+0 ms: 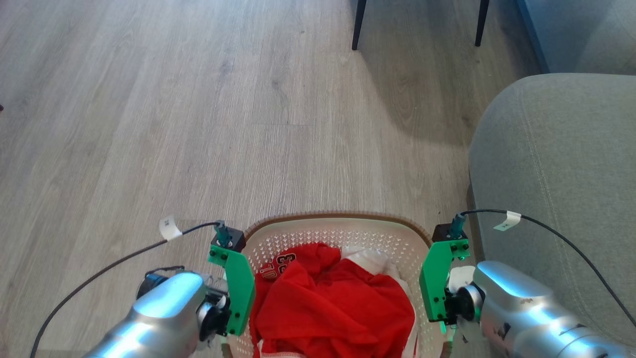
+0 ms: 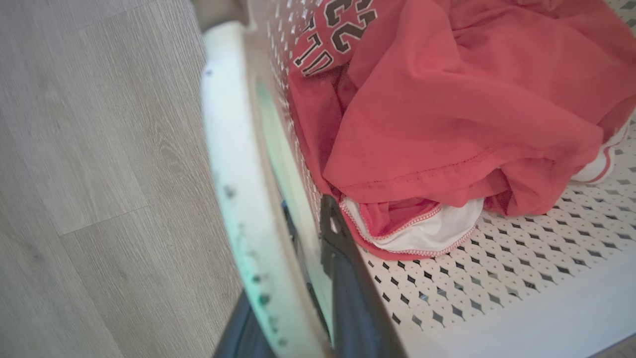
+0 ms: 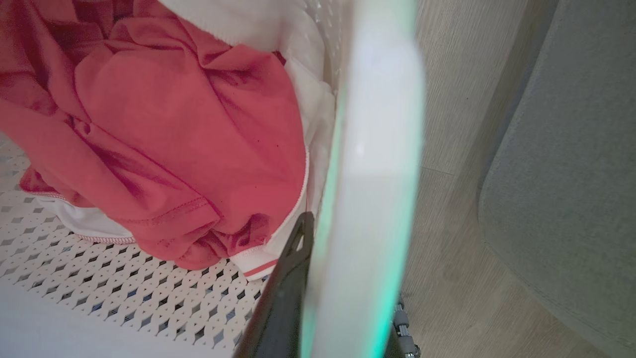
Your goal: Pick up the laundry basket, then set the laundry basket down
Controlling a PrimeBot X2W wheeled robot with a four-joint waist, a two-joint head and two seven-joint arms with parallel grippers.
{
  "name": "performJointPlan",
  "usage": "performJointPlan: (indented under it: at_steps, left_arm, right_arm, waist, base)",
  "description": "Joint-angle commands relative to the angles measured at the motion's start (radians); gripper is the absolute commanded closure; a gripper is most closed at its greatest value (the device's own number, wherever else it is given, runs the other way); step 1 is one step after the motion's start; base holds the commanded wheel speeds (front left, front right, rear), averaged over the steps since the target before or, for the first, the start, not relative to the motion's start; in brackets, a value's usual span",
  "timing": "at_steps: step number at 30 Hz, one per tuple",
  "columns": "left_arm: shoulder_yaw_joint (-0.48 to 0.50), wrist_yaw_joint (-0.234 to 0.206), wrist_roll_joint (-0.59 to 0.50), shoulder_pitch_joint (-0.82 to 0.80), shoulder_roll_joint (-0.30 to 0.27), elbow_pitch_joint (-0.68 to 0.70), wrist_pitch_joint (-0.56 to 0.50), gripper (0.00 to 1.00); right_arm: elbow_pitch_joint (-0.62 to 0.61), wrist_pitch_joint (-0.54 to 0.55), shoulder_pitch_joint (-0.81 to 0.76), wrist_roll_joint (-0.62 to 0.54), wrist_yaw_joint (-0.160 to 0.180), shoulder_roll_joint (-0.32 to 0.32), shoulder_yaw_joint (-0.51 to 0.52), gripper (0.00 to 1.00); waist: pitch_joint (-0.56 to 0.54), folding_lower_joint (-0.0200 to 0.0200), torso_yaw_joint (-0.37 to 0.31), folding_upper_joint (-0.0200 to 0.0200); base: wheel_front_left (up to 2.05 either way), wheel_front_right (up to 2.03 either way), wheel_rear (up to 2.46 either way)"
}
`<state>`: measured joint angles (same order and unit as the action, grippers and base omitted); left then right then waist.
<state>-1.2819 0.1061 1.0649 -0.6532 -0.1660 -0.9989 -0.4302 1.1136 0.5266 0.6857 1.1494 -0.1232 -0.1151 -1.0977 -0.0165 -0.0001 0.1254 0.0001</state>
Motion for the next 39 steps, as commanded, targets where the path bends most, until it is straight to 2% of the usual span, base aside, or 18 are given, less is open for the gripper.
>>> performJointPlan:
  at_steps: [1, 39]
  left_arm:
    - [0.002, 0.025, -0.018, -0.027, 0.011, 0.049, -0.006, 1.0]
    - [0.002, 0.025, 0.005, -0.038, 0.019, 0.036, 0.001, 1.0]
  right_arm:
    - [-0.045, -0.019, 0.04, 0.0, -0.008, 0.031, -0.007, 1.0]
    - [-0.035, -0.045, 0.062, 0.078, -0.008, 0.018, -0.071, 1.0]
  waist:
    - [0.001, 0.0001, 0.0, -0.0001]
    - [0.007, 0.0001, -0.009, -0.0001]
  base:
    - [0.0, 0.0, 0.0]
    - [0.0, 0.0, 0.0]
